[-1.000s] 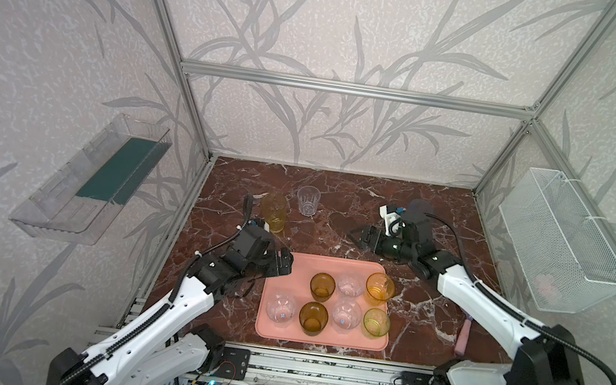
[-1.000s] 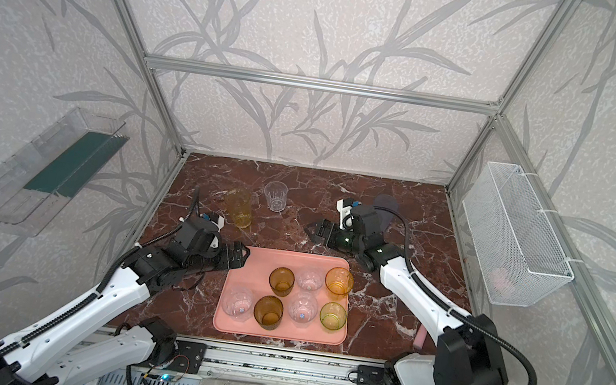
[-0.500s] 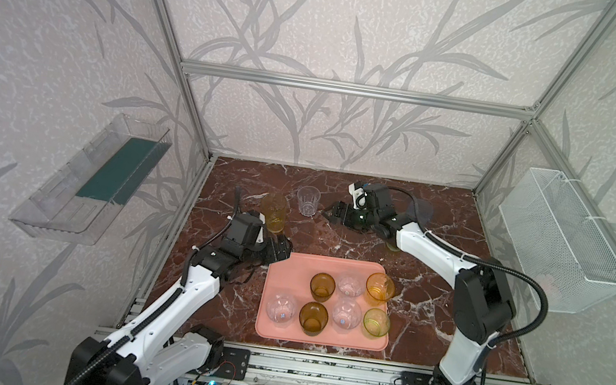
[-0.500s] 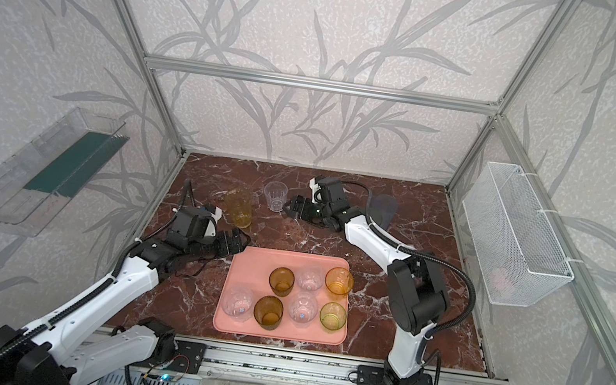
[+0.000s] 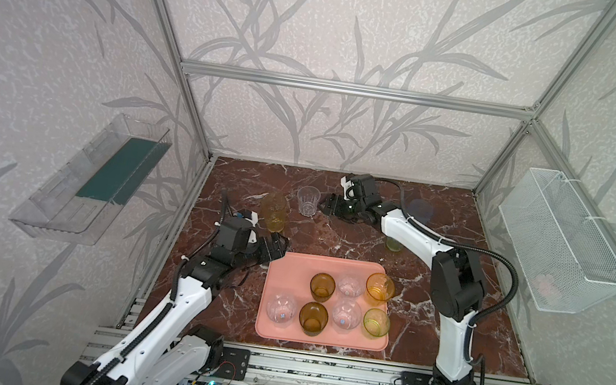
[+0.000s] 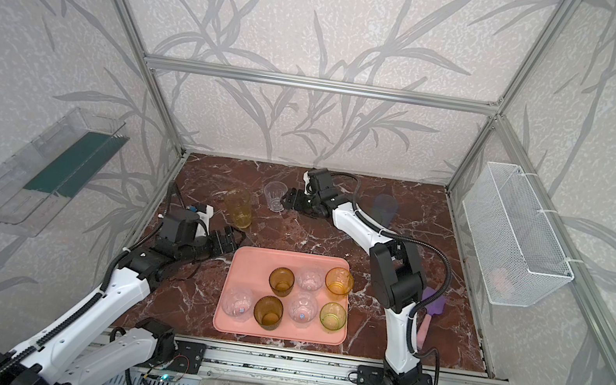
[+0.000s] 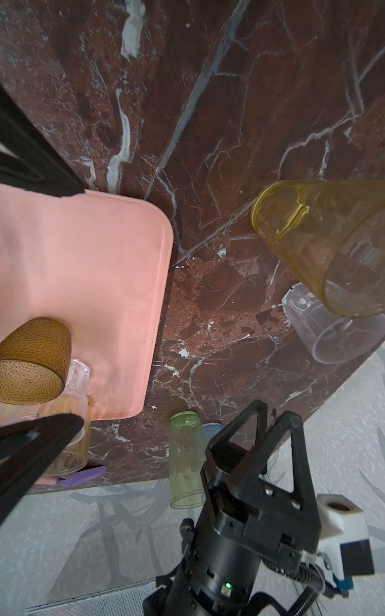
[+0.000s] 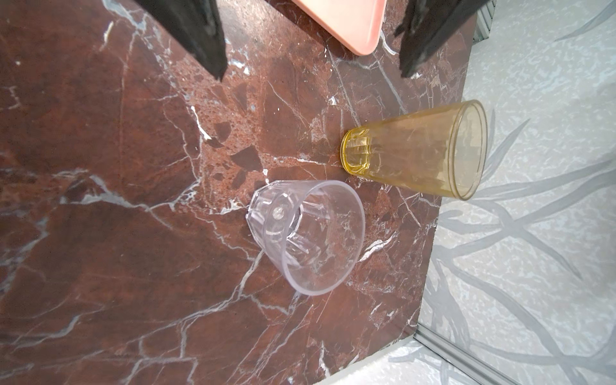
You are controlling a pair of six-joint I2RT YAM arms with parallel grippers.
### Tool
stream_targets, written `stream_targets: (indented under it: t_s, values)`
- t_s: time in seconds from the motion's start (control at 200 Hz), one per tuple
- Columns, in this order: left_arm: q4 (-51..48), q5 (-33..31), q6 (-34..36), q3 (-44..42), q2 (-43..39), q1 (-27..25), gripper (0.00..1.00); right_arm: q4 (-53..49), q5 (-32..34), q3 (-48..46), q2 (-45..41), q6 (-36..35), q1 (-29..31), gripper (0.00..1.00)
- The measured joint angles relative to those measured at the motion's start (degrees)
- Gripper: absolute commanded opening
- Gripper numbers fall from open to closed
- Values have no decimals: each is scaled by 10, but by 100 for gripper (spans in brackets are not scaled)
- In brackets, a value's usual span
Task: Place the glasses into the tray
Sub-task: 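Raise the left gripper while the right arm reaches toward a far clear tumbler, then lower the right gripper into the clear tumbler beyond the tray and grip it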
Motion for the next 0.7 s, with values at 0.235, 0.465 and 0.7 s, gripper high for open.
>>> stream_targets:
  t_s: [0.235,0.465,0.7]
  values:
    - [-11,-26,7,0,-31,1,99,-32,21,56,33,-23,7,73]
    - [-19,-38,16,0,-38,2,99,-63,41,99,70,-37,15,63]
    - [-22,-47,17,-4,-40,2,99,-80,47,149,110,-40,17,57]
